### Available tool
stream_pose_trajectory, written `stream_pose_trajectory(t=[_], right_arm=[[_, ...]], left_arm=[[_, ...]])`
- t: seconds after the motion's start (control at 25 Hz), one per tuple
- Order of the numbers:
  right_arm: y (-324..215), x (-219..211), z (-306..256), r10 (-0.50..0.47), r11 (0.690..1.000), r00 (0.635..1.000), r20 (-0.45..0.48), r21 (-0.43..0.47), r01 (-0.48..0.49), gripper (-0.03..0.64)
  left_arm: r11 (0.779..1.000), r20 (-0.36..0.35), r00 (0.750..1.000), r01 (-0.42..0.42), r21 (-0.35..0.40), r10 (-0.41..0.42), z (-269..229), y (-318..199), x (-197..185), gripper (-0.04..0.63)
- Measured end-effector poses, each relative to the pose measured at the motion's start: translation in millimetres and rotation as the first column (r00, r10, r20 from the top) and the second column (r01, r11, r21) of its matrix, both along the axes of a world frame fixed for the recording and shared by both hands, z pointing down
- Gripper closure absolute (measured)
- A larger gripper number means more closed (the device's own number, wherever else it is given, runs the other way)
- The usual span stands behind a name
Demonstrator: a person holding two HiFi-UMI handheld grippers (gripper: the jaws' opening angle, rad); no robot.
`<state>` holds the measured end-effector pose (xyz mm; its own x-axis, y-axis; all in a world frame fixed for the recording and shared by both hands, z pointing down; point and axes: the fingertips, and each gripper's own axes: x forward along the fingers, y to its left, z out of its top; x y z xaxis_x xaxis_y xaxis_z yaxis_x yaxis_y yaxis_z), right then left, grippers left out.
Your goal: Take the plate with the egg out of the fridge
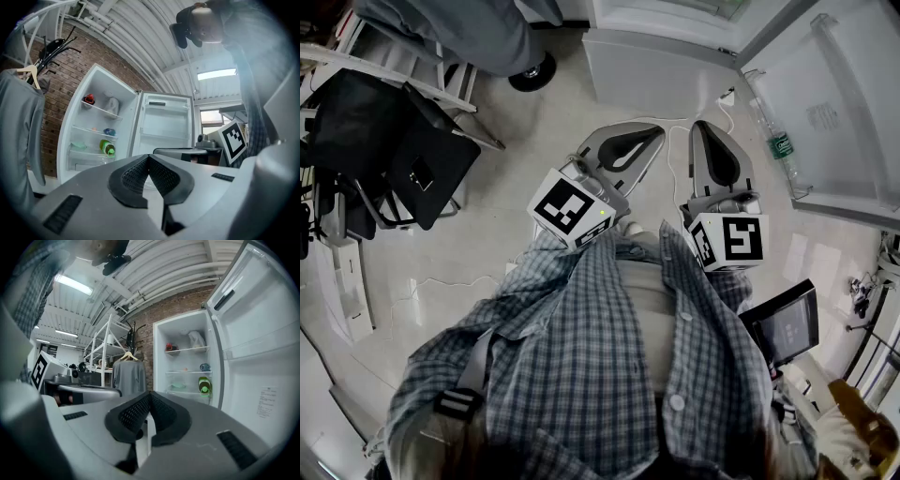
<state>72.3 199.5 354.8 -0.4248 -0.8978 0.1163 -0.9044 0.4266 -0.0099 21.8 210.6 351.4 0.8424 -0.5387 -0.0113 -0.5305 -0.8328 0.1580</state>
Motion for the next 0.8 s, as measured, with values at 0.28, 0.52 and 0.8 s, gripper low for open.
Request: stream_pose_trajectory(t=[0.28,0.52,0.8], right_arm=[[-4,-4,1,0.004,1.0,1.0,-0.002,0.001,-0.004,0.609],[-8,-11,1,0.004,1.0,1.0,-0.001,0.003,-0.004,0.609],[-16,-14,0,0.037,0.999,0.999,0.021,0.002,-0.037,0.609]], left_arm=[[1.0,0.002,1.0,0.003,-0.005,-0.003,3,-5,-6,0.588],[1.0,0.005,1.0,-0.002,0.0,0.002,3,-8,-12,0.588],[1.0,-0.005,1.0,0.009,-0.005,-0.009,3,-16,-25,0.588]])
